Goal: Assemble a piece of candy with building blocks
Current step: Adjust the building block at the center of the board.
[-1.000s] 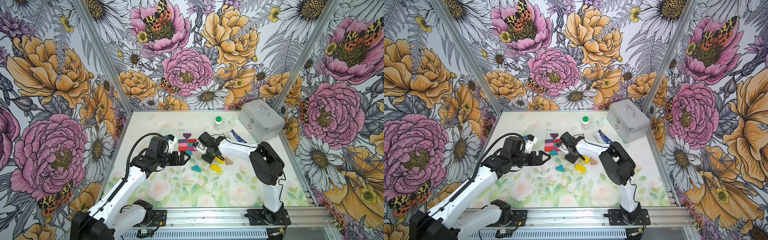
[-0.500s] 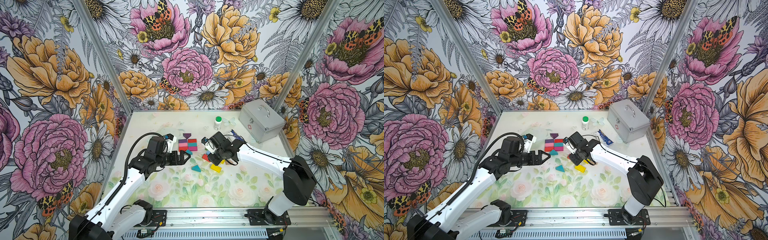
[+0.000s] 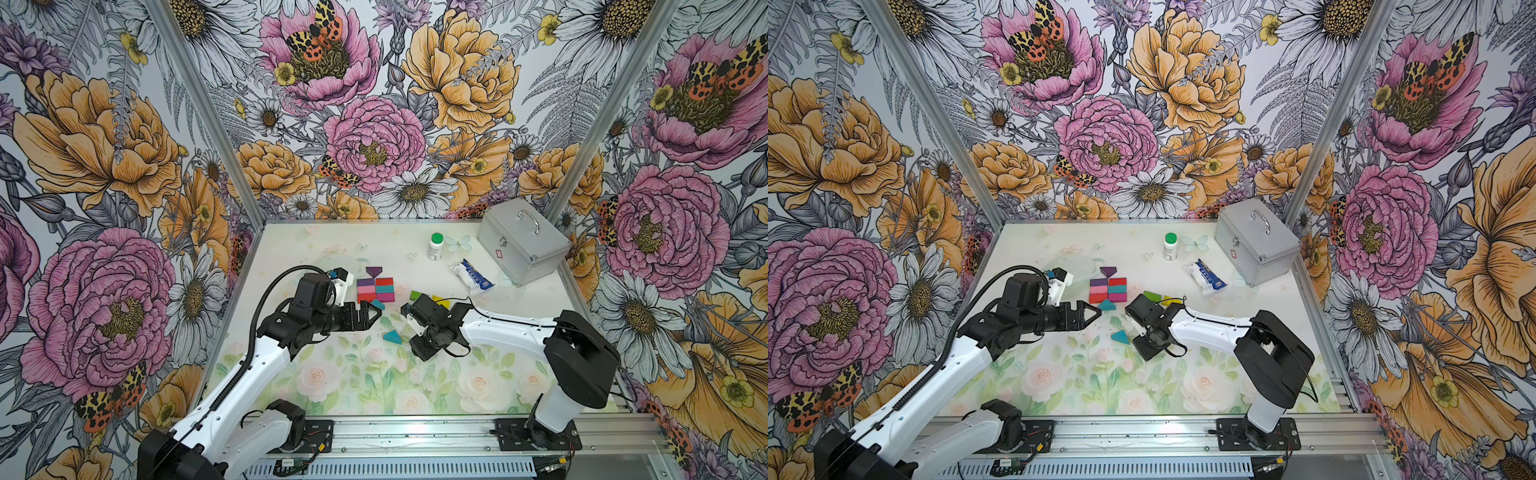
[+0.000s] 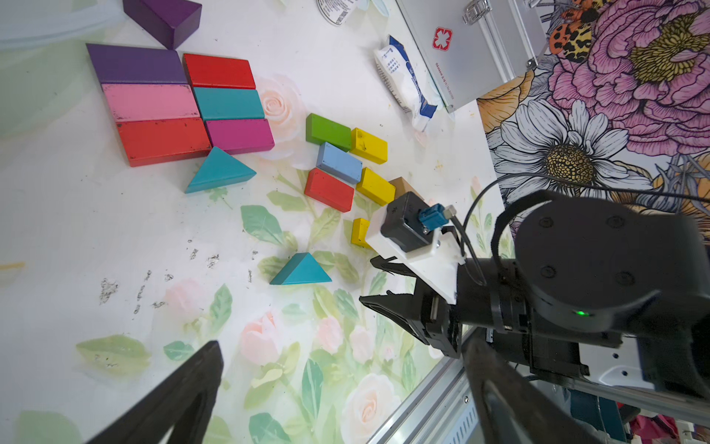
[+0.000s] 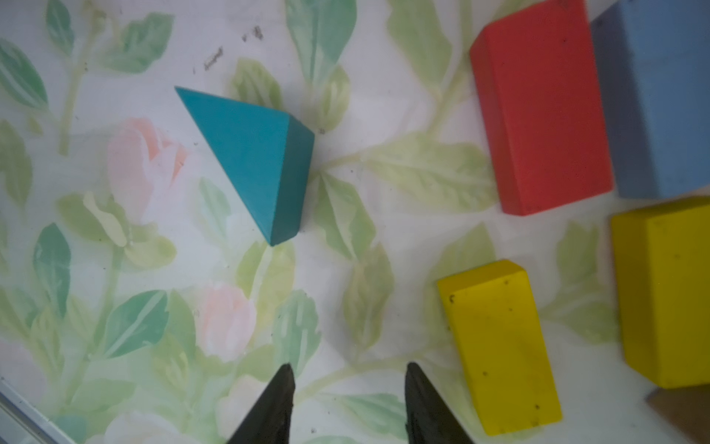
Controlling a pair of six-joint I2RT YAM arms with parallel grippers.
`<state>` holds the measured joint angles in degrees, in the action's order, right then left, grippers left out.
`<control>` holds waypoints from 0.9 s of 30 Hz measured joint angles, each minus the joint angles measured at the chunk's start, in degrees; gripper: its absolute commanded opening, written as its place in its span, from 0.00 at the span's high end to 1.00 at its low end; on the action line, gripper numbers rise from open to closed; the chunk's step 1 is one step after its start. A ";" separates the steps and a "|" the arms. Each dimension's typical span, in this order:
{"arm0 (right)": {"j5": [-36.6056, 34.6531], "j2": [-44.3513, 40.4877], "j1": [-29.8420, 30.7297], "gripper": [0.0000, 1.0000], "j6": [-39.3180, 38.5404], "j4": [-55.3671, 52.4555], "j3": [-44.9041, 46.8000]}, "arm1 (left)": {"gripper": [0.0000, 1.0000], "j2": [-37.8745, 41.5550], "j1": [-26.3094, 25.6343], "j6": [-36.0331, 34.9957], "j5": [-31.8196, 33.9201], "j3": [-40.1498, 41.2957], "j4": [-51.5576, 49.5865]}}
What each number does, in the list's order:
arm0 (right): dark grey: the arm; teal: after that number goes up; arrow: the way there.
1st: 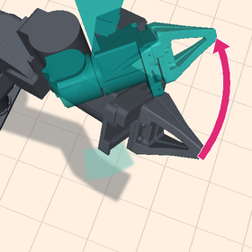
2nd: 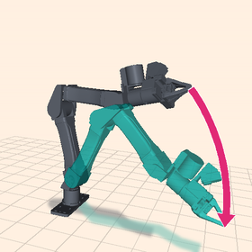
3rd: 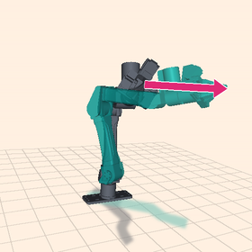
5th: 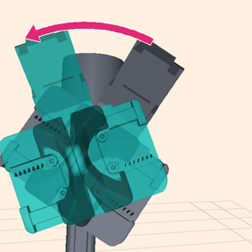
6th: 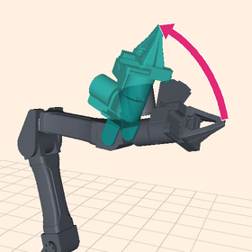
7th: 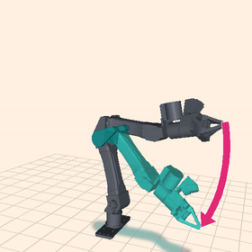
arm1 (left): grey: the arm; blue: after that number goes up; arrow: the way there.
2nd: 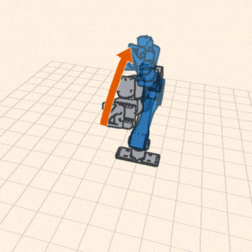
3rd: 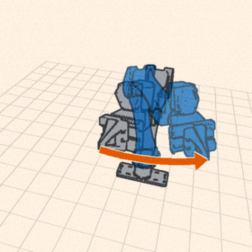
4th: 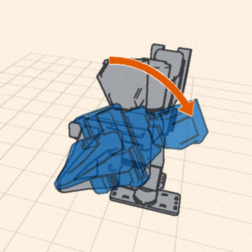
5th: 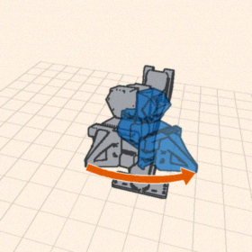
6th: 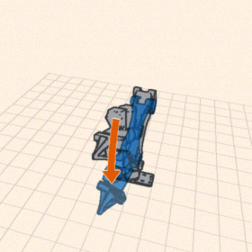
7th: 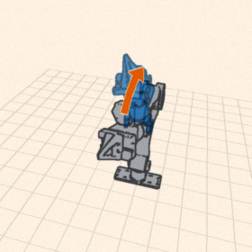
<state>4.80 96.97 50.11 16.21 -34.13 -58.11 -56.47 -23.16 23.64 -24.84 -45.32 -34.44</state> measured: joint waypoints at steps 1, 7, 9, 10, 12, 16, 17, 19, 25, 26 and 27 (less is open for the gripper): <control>-0.02 0.83 -0.28 0.52 0.11 0.15 0.00 | 0.01 0.04 -0.04 0.02 0.00 0.00 0.00; -0.46 2.82 -2.14 0.52 0.33 0.85 -0.35 | 0.01 0.26 -0.68 0.24 0.04 0.00 0.00; -0.57 2.84 -3.19 0.53 0.28 0.92 -0.35 | 0.01 0.26 -0.72 0.24 0.22 0.00 0.02; -0.66 2.84 -3.61 0.53 0.24 0.92 -0.35 | 0.01 0.26 -0.74 0.26 0.33 0.00 0.02; -0.96 2.84 -4.11 0.53 -0.22 0.81 -0.37 | 0.01 0.13 -1.01 0.26 0.70 0.00 0.02; -1.53 3.21 -5.84 0.53 -1.70 0.09 -0.94 | 0.01 -0.81 -1.86 0.26 1.29 -0.07 0.00; -1.64 3.48 -6.16 0.53 -2.19 -0.07 -1.25 | 0.01 -1.14 -2.01 0.26 1.31 -0.13 0.02; -1.97 4.13 -6.73 0.54 -3.08 -0.52 -2.12 | 0.01 -1.75 -2.29 0.26 1.51 -0.33 0.02; -1.95 6.14 -8.87 0.54 -7.32 -2.21 -4.83 | 0.01 -3.43 -3.17 0.33 2.08 -1.60 0.28; -1.95 6.40 -9.33 0.54 -8.20 -2.60 -5.25 | 0.01 -3.67 -3.26 0.39 2.16 -1.79 0.37; -1.92 6.73 -9.81 0.54 -8.94 -3.17 -5.77 | 0.01 -3.93 -3.37 0.39 2.34 -1.97 0.39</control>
<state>2.87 103.70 40.29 7.27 -37.30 -63.88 -60.40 -26.52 24.03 -22.50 -47.29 -34.04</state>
